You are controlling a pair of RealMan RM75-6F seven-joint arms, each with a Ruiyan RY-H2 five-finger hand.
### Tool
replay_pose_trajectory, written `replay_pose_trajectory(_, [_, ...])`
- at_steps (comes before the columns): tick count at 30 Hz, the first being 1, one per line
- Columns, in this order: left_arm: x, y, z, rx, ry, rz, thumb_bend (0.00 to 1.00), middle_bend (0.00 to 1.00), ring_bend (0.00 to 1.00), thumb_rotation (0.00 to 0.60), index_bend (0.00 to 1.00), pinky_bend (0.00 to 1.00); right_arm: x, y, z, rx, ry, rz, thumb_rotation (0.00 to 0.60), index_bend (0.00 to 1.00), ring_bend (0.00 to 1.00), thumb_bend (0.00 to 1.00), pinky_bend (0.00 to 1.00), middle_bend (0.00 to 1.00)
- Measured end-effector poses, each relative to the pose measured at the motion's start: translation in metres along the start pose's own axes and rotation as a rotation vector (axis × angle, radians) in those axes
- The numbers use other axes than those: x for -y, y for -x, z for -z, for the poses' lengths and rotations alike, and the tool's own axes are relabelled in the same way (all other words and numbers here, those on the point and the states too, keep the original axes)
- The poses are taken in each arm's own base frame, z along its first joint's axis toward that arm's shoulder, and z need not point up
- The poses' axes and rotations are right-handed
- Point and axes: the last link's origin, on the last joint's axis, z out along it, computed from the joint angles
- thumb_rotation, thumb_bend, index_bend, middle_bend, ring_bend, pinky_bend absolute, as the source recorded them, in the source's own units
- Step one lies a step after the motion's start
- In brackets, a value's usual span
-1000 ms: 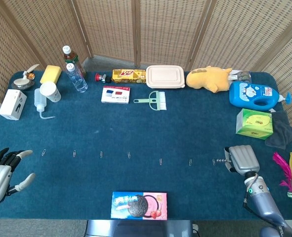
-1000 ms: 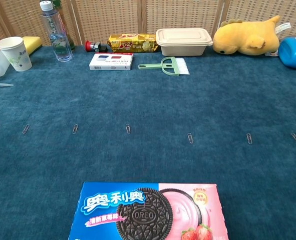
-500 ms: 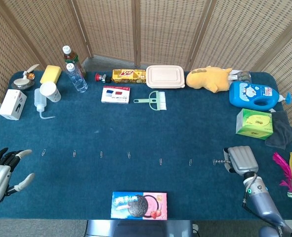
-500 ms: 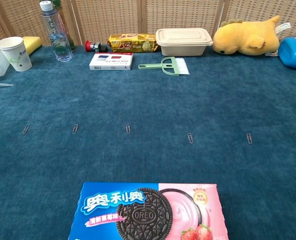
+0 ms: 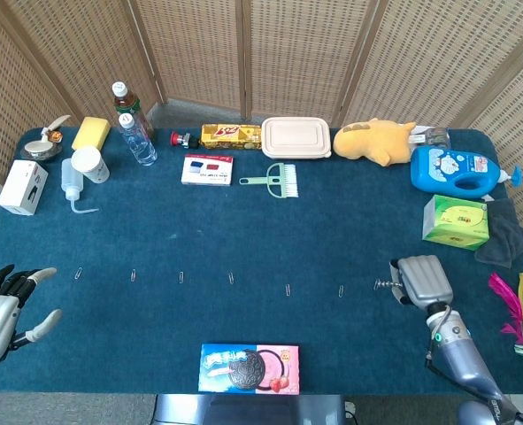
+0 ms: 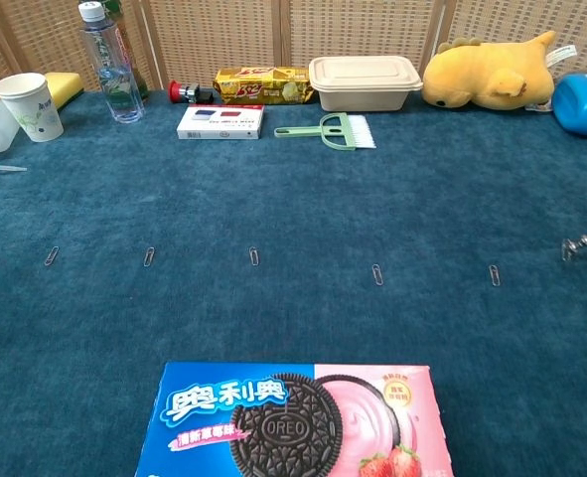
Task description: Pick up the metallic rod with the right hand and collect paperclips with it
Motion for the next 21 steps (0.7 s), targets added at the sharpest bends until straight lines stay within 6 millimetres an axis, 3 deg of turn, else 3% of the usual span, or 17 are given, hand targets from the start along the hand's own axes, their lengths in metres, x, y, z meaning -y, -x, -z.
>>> replay_pose_trajectory(9, [0.002, 0.001, 0.002, 0.0, -0.008, 0.005, 0.24, 0.21, 0.17, 0.003, 0.17, 0.04, 0.026, -0.034, -0.019, -0.077, -0.069, -0.075, 0.6, 0.66, 0.87, 0.41, 0.7, 0.91])
replay_pose_trajectory(21, [0.008, 0.003, 0.006, 0.003, -0.024, 0.01, 0.24, 0.21, 0.17, 0.002, 0.16, 0.04, 0.055, -0.032, -0.022, -0.044, -0.144, -0.046, 0.6, 0.64, 0.87, 0.41, 0.7, 0.91])
